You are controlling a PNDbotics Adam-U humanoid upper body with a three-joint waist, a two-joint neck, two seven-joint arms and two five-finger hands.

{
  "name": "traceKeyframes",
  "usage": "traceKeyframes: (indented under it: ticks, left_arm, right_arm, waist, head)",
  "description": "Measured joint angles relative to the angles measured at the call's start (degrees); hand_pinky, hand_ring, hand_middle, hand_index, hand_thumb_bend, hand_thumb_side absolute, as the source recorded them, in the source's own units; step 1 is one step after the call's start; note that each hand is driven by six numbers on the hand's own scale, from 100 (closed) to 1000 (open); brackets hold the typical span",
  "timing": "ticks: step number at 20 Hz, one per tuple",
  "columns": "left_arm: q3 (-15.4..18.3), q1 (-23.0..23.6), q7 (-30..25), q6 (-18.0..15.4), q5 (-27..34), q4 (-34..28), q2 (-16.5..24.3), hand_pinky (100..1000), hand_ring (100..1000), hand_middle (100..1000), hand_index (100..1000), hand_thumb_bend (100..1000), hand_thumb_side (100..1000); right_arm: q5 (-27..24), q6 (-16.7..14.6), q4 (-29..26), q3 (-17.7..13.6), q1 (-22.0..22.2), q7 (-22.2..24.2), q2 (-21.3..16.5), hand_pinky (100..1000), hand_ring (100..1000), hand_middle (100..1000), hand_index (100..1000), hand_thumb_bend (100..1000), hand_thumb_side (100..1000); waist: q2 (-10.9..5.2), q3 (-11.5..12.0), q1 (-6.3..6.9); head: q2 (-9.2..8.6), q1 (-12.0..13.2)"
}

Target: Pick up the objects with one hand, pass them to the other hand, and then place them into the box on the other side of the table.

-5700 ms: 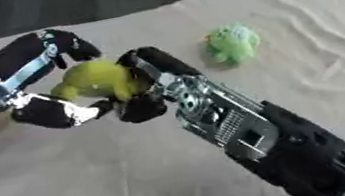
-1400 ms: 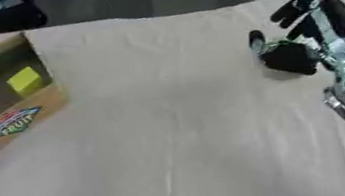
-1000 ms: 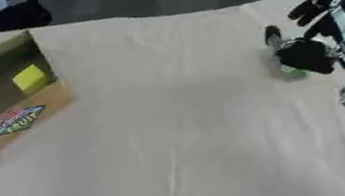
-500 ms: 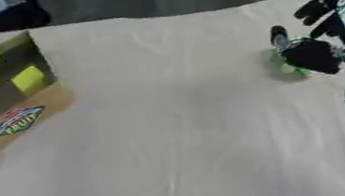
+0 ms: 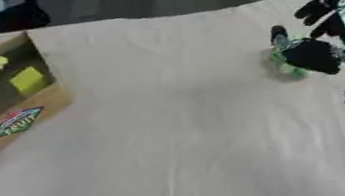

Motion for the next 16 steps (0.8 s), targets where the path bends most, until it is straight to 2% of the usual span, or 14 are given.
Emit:
traceKeyframes:
  ticks: [1, 2, 4, 6, 11, 14, 16]
  left_arm:
    - [-0.01, -0.02, -0.65, 0.28, -0.48, 0.18, 0.00, 662, 709, 639, 754, 431, 262]
    - [-0.04, -0.02, -1.36, 0.53, -0.92, 0.24, 0.00, 712, 770, 719, 818, 502, 399]
    - [-0.19, -0.12, -2.65, 0.89, -1.86, 0.31, 0.00, 749, 802, 757, 869, 574, 541]
    - [-0.28, -0.15, -3.54, 1.06, -2.86, 0.31, 0.00, 754, 805, 759, 874, 601, 562]
    - [-0.28, -0.15, -4.63, 1.31, -4.43, -0.02, 0.00, 746, 800, 750, 872, 580, 563]
    - [-0.13, -0.14, -4.75, 1.41, -4.57, -0.62, 0.00, 729, 792, 739, 862, 521, 547]
    - [0.22, -0.11, -4.34, 1.60, -4.44, -1.36, 0.00, 701, 777, 721, 850, 426, 525]
  right_arm:
    - [0.00, 0.00, 0.00, 0.00, 0.00, 0.00, 0.00, 725, 596, 585, 661, 317, 290]
    - [0.00, 0.00, 0.00, 0.00, 0.00, -0.01, 0.00, 725, 596, 584, 661, 318, 289]
    - [0.00, 0.00, 0.00, 0.00, 0.00, -0.01, 0.00, 725, 596, 584, 661, 318, 289]
    - [0.00, 0.00, 0.00, 0.00, 0.00, 0.00, 0.00, 725, 596, 584, 661, 318, 289]
    - [0.00, 0.02, 0.00, 0.00, 0.00, 0.01, 0.00, 725, 596, 585, 661, 320, 289]
    - [0.00, 0.04, 0.00, 0.00, 0.00, 0.03, 0.00, 725, 597, 585, 662, 322, 289]
    - [0.00, 0.06, 0.00, 0.00, 0.00, 0.03, 0.00, 726, 599, 588, 663, 328, 287]
  waist:
    - [0.00, 0.00, 0.00]
    - [0.00, 0.00, -0.01]
    - [0.00, 0.00, -0.01]
    - [0.00, 0.00, -0.01]
    - [0.00, 0.02, -0.01]
    - [-0.01, 0.04, -0.02]
    - [-0.01, 0.06, -0.06]
  head:
    - [0.00, -0.02]
    - [0.00, -0.04]
    - [0.00, -0.08]
    - [0.00, -0.20]
    - [0.02, -0.50]
    - [0.07, -1.21]
    - [0.16, -2.39]
